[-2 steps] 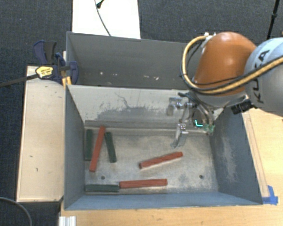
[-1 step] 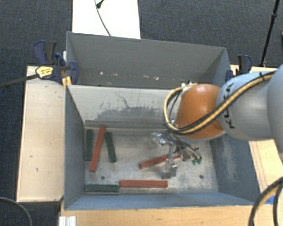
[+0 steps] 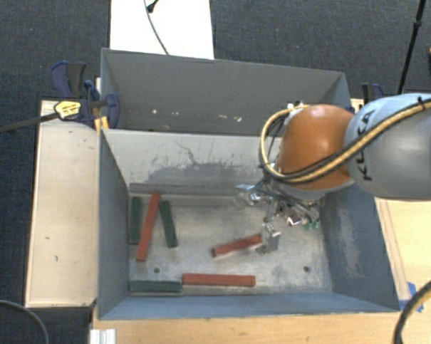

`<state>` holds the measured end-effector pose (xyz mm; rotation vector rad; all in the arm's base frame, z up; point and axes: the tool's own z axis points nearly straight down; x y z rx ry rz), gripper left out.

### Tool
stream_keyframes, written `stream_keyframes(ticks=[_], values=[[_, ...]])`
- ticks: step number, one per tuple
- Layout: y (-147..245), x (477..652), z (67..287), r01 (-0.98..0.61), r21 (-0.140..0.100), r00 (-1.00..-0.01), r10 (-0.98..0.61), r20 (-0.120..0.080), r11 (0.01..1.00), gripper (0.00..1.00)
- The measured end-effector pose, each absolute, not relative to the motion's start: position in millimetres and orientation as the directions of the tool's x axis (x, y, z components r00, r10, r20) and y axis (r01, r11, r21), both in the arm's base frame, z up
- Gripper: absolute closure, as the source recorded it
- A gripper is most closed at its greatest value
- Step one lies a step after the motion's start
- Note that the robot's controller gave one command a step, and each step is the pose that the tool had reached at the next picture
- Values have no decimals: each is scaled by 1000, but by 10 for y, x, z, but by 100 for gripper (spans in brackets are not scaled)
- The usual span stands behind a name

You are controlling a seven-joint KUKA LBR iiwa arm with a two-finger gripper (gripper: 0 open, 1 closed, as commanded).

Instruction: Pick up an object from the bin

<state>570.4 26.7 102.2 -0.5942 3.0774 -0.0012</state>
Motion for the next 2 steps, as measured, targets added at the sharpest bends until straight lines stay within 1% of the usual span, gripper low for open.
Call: stream_keyframes(ticks=[1,2], values=[[200,5614,1047,-406,0,-914,-406,0,914,0],[99,5563,686,-448,1,-894,-448,1,894,0]])
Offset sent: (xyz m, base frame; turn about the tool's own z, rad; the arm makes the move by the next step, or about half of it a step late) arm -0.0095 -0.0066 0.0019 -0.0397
